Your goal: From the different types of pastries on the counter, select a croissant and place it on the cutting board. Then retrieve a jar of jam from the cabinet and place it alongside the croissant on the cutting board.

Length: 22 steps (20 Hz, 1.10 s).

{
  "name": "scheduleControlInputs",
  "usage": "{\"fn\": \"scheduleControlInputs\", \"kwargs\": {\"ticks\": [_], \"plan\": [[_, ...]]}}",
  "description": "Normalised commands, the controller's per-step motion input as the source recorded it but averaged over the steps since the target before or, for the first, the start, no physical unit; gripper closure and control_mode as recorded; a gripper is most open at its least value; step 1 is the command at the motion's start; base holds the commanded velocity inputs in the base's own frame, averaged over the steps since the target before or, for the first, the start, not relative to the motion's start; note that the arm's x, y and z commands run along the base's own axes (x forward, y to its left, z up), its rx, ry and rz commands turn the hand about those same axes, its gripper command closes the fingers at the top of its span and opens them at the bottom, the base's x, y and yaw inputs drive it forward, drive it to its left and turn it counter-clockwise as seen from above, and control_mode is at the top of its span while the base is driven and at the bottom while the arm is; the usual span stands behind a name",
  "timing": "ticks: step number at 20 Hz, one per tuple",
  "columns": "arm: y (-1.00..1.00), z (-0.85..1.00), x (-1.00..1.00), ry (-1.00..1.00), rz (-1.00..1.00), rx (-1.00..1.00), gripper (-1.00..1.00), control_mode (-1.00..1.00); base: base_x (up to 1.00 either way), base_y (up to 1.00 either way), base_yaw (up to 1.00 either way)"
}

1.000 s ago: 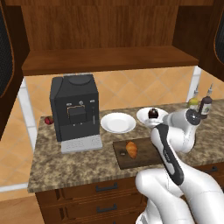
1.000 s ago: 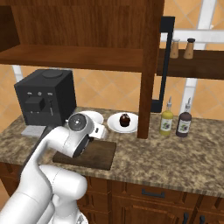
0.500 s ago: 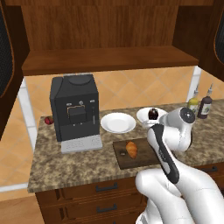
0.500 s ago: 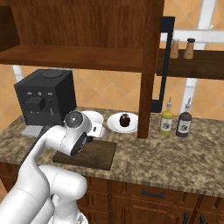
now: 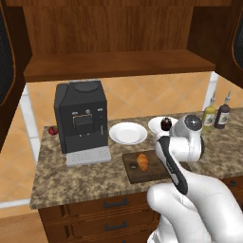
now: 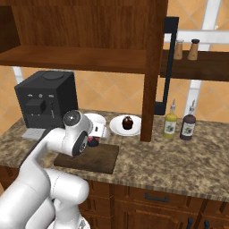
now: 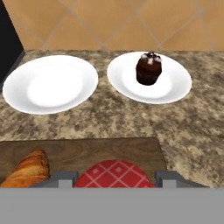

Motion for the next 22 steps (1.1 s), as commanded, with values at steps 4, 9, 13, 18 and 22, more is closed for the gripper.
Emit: {"fn": "scheduleControlInputs", "kwargs": {"ticks": [4, 9, 13, 18, 22], "plan": [[0.06, -0.35, 0.12, -0.01, 0.0, 0.04, 1.0, -1.0, 0.0, 0.0, 0.0], [0.0, -0.52, 0.19, 0.0, 0.0, 0.17, 1.0, -1.0, 0.0, 0.0, 0.0], [0.0, -0.53, 0.15, -0.01, 0.0, 0.08, 1.0, -1.0, 0.0, 0.0, 0.0], [0.05, -0.35, 0.04, -0.04, 0.0, 0.0, 1.0, -1.0, 0.0, 0.0, 0.0], [0.08, -0.33, 0.03, -0.05, 0.0, 0.0, 1.0, -1.0, 0.0, 0.0, 0.0]]}}
